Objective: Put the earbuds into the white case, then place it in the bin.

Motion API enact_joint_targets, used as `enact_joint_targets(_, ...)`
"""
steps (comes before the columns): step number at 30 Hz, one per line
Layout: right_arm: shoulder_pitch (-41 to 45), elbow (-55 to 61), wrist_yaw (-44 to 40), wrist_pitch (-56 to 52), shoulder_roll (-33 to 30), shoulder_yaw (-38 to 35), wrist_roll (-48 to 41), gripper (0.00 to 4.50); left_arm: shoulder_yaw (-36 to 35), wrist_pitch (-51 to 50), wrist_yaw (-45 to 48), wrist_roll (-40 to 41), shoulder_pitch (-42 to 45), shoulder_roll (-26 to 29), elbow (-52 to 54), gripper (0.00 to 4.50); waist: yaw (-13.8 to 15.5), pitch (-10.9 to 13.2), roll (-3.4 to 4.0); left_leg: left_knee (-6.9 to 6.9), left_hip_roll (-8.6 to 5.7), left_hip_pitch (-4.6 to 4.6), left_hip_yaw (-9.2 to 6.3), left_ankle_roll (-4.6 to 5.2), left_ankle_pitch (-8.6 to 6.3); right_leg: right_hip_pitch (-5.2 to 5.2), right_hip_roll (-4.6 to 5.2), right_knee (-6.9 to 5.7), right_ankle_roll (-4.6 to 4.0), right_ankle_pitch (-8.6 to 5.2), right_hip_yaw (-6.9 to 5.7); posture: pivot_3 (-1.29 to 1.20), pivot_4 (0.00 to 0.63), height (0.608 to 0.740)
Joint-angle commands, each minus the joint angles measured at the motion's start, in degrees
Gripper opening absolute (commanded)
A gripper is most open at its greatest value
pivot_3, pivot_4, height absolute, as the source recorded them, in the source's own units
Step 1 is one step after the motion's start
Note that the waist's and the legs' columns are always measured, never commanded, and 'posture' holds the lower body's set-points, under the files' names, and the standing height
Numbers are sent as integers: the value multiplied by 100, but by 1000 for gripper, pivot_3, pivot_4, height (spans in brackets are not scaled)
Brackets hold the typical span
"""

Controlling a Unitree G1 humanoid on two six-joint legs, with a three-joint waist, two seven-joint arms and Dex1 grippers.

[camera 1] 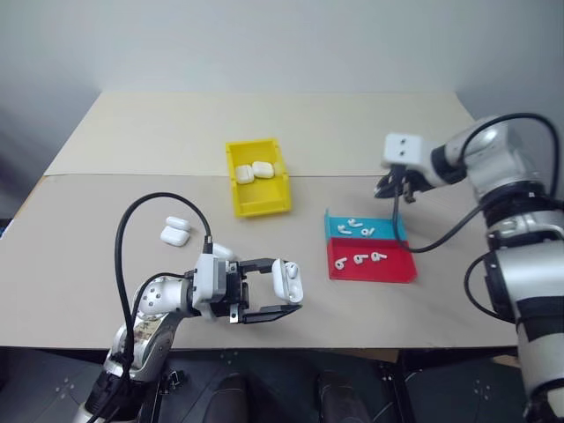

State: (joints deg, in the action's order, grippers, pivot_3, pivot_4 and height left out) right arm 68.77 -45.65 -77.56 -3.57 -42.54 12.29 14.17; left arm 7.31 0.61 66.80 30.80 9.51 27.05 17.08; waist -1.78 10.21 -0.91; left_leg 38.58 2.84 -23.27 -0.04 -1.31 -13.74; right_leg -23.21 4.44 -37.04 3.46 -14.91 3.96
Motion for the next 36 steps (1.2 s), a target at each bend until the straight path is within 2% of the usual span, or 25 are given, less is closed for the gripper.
enact_joint_targets(1,-844,2437,-2,-1514,-312,-1100,-1096,947,-62,-52,70,244,299,-103,-11,2769,54,0,0,3,0,0,1,0,0,1,0,0,0,0,1,0,150,740)
enact_joint_targets(5,-1883,4954,424,-3498,-218,-2520,-2681,947,-45,-137,166,313,570,-178,-165,2769,97,0,3,8,-2,-3,-3,0,0,2,0,-3,1,0,0,0,150,740)
enact_joint_targets(7,-2409,6101,875,-4183,311,-3511,-3935,947,-19,-176,275,356,752,-231,-310,2769,99,-2,1,8,-1,-2,-6,0,0,4,-1,-4,1,0,0,0,150,740)
enact_joint_targets(9,-2956,6986,1202,-4700,706,-4092,-5023,947,20,-172,379,382,962,-337,-474,2769,102,-2,1,8,1,2,-12,1,0,10,-4,-3,1,0,-4,0,150,740)
enact_joint_targets(14,-3683,7871,2469,-5392,1421,-4478,-7220,947,88,-51,588,297,1356,-622,-932,2769,76,-7,-7,17,-4,6,-9,1,0,22,-1,-1,7,4,-1,0,150,740)
enact_joint_targets(17,-4125,8228,3160,-5351,1681,-4293,-8143,947,100,-11,688,274,1472,-747,-1085,2769,75,-8,-7,12,-3,10,-11,2,-1,22,-4,-1,7,3,-1,0,150,740)
enact_joint_targets(23,-4699,8506,3580,-5173,1247,-3883,-8675,947,119,23,753,215,1594,-904,-1221,2769,83,-8,-7,15,-6,-3,-11,2,-1,15,-1,4,8,3,-1,0,150,740)
enact_joint_targets(26,-4854,8489,3497,-5046,957,-3754,-8821,947,138,49,743,181,1629,-982,-1262,2769,86,-8,-8,15,-5,3,-12,2,-1,20,-3,4,8,3,-2,0,150,740)
enact_joint_targets(36,-5204,8610,3396,-4564,617,-3114,-8518,947,195,93,701,17,1676,-1142,-1315,2769,90,-9,-9,15,-5,-1,-12,4,-2,18,-4,7,9,2,-1,0,150,740)
